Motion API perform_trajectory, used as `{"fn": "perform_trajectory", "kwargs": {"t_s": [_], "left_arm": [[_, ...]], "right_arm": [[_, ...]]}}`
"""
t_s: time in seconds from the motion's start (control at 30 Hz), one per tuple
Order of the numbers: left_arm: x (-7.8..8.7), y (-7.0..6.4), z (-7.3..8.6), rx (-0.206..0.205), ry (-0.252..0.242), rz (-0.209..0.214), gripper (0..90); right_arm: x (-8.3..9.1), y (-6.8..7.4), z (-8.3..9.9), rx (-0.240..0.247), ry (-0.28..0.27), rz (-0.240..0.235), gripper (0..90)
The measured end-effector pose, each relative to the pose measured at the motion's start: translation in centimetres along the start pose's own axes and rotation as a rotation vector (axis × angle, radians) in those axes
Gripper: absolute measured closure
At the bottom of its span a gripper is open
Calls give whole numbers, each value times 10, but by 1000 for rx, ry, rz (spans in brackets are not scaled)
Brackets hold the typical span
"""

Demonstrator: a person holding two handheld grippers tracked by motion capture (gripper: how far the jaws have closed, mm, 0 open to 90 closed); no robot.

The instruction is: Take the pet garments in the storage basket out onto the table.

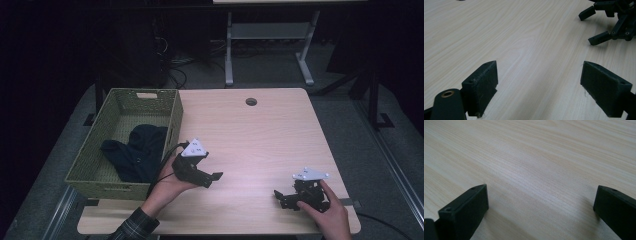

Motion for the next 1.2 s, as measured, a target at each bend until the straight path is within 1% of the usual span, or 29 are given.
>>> {"fn": "perform_trajectory", "kwargs": {"t_s": [0.07, 0.13, 0.4, 0.47, 0.57, 0.77, 1.03, 1.2], "left_arm": [[1, 0, -2, 6, -7, 2, 140], [2, 0, -4, -1, -6, 3, 140], [7, 0, -9, 7, -16, 12, 141], [9, 0, -11, -1, -15, 12, 141], [10, 0, -14, 3, -19, 13, 141], [16, 3, -19, 5, -31, 11, 141], [22, 6, -26, -9, -38, 7, 143], [27, 11, -30, 1, -45, -1, 143]], "right_arm": [[0, 0, 0, 0, 1, 0, 0], [0, 0, 0, 0, 1, 0, 0], [0, 0, 0, 0, 1, 0, 0], [0, 0, 0, 0, 0, 0, 0], [0, 0, 0, 1, 0, 0, 0], [0, 0, 0, 0, 0, 0, 0], [0, 0, 0, 1, 0, 0, 0], [0, 0, 0, 1, 1, 0, 0]]}}
Point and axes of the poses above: each handheld gripper's, and its own axes: x roughly backward along the jaws, z roughly out of its underside, y roughly to its left, the point moved 3 cm from there along -x, roughly forward along the jaws, and after that the axes turned 13 degrees about x, right-handed, at the moved point
